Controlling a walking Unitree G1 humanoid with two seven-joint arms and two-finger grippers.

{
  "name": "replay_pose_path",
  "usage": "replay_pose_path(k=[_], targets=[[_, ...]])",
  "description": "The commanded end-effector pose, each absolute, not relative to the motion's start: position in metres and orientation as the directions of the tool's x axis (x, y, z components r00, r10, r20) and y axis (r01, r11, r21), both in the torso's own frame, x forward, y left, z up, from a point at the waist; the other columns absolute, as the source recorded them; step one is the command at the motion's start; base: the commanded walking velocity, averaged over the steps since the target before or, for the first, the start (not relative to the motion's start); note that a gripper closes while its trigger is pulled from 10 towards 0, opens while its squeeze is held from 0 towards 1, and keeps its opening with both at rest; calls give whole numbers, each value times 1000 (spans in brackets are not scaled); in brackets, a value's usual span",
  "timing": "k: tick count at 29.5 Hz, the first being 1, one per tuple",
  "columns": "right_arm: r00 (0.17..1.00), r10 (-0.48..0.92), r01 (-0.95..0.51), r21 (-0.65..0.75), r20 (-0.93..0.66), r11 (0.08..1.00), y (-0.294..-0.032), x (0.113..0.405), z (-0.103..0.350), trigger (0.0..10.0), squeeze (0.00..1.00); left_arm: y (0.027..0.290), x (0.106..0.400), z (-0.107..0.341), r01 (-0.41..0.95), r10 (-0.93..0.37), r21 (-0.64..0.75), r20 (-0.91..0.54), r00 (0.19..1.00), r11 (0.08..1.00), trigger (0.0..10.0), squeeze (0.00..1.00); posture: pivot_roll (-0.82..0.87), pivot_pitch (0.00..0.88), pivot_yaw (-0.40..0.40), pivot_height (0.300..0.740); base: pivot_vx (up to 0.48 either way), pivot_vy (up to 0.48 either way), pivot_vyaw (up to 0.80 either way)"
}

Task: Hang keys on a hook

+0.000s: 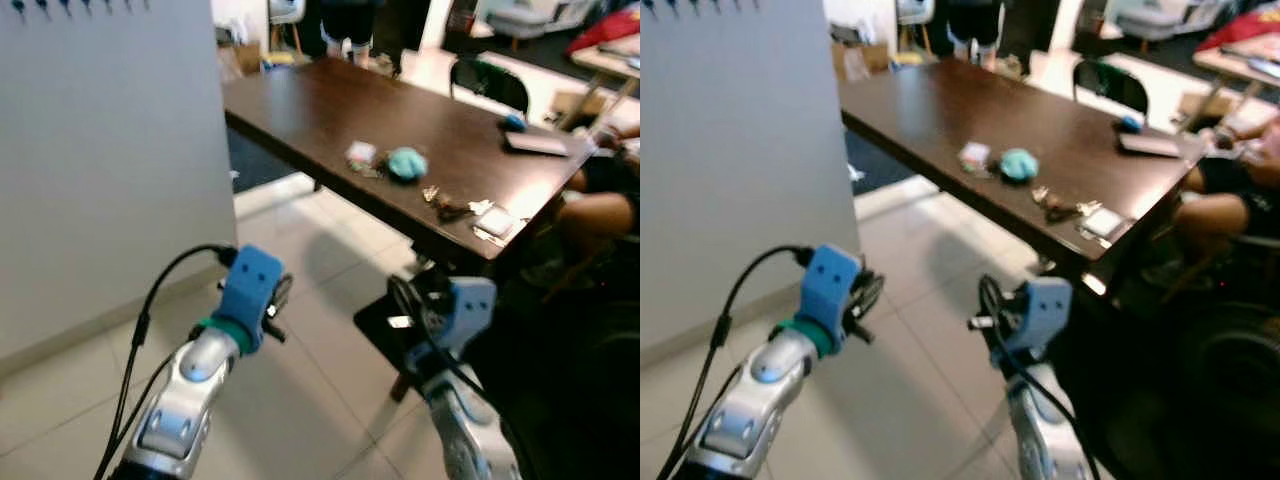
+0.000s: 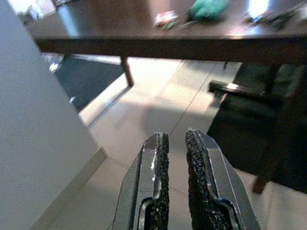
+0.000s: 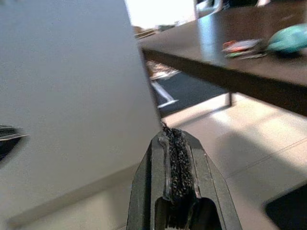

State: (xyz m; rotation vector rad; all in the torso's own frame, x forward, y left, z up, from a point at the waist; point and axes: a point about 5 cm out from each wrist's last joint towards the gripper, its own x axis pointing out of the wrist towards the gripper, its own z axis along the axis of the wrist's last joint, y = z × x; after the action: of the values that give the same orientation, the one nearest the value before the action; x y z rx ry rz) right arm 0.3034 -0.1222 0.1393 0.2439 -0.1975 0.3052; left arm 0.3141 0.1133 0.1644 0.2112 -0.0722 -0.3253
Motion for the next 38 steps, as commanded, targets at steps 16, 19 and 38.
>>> replay_pose_path(k=[16, 19, 38], targets=[[949, 247, -285, 198, 193, 938, -134, 303, 133, 10000, 0, 105, 313, 162, 336, -350, 210, 35, 936, 918, 10000, 0, 69, 59, 66, 740, 423, 0, -781], [950, 245, -282, 197, 192, 939, -134, 303, 133, 10000, 0, 104, 312, 162, 338, -353, 209, 36, 935, 917, 10000, 0, 69, 60, 65, 740, 416, 0, -781], [956, 226, -260, 181, 186, 948, -138, 303, 133, 10000, 0, 102, 312, 160, 344, -358, 204, 33, 933, 916, 10000, 0, 67, 66, 61, 740, 412, 0, -113]])
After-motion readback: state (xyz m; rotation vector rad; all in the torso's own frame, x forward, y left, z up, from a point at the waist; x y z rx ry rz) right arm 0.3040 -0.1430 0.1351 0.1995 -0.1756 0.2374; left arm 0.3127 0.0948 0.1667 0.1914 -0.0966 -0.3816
